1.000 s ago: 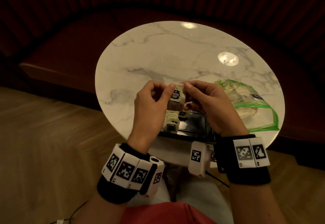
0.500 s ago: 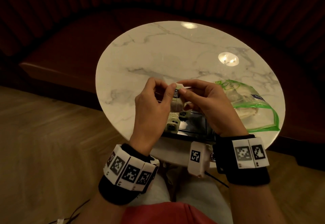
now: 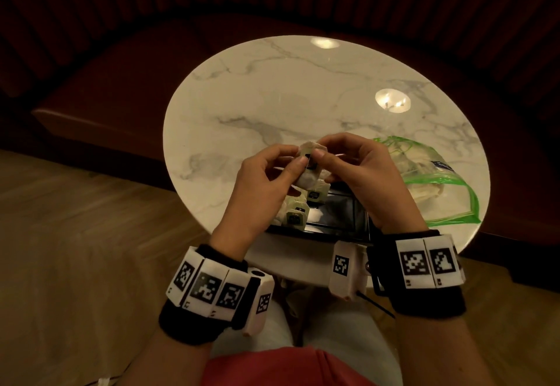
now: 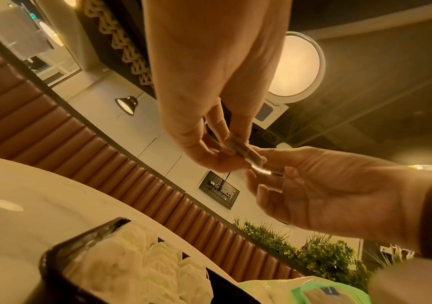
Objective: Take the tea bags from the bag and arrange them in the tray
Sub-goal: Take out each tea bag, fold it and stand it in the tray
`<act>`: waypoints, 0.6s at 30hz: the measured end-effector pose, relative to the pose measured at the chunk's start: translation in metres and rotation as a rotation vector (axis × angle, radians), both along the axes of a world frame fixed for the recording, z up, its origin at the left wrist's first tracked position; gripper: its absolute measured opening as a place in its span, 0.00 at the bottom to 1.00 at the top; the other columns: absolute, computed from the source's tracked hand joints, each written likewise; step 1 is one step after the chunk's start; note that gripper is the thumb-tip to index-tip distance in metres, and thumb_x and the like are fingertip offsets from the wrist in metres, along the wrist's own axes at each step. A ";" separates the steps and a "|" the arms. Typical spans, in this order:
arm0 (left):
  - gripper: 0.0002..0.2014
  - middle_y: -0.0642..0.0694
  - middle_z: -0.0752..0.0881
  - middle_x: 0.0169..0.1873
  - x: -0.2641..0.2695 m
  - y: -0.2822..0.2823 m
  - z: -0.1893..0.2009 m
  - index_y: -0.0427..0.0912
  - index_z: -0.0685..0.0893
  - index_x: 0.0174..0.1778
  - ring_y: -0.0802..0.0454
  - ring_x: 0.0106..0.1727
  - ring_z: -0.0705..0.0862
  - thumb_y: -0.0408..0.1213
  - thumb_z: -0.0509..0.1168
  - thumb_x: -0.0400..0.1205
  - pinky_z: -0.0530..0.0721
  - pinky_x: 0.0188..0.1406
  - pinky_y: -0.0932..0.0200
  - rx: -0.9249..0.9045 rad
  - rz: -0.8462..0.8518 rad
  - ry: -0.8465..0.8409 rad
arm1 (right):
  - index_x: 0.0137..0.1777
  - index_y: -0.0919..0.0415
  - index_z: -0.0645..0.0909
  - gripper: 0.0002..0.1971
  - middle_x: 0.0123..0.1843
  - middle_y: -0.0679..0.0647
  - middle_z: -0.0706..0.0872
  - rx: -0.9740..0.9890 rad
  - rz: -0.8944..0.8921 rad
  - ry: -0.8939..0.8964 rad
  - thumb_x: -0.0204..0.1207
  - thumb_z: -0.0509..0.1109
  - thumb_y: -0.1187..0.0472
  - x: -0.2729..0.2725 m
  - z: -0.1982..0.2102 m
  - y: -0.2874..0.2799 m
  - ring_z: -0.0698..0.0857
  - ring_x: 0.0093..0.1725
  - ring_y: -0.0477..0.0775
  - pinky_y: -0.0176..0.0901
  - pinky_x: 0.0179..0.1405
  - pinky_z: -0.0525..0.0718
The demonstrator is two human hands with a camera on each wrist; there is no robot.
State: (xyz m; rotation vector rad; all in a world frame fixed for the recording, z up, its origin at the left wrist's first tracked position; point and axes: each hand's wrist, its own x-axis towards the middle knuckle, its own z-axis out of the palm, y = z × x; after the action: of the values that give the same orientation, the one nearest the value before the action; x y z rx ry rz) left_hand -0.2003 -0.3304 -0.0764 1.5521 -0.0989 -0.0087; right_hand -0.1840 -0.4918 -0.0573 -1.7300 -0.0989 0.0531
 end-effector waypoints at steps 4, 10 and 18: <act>0.11 0.48 0.92 0.47 0.001 0.000 -0.005 0.46 0.86 0.61 0.56 0.47 0.90 0.38 0.67 0.83 0.88 0.47 0.58 0.011 -0.105 0.072 | 0.51 0.59 0.86 0.05 0.46 0.54 0.91 0.023 -0.078 -0.038 0.77 0.74 0.62 0.001 0.002 -0.001 0.89 0.44 0.47 0.38 0.39 0.85; 0.12 0.44 0.91 0.51 0.001 -0.002 -0.011 0.39 0.86 0.61 0.52 0.53 0.90 0.30 0.68 0.81 0.88 0.55 0.58 -0.051 -0.131 0.108 | 0.50 0.57 0.88 0.04 0.45 0.52 0.91 -0.108 0.003 -0.101 0.77 0.74 0.61 -0.003 0.009 -0.005 0.90 0.44 0.47 0.36 0.44 0.87; 0.14 0.54 0.84 0.55 0.015 0.025 -0.041 0.47 0.83 0.64 0.53 0.59 0.83 0.39 0.70 0.82 0.81 0.55 0.65 0.357 0.038 0.140 | 0.46 0.54 0.86 0.02 0.39 0.51 0.90 -0.493 -0.065 -0.027 0.77 0.74 0.63 0.009 -0.024 -0.029 0.87 0.40 0.47 0.40 0.45 0.87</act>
State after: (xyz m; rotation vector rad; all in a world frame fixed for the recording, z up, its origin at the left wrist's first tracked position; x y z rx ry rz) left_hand -0.1852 -0.3053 -0.1172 1.9040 0.0456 -0.1099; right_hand -0.1747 -0.5210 -0.0815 -2.2260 -0.0505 0.0055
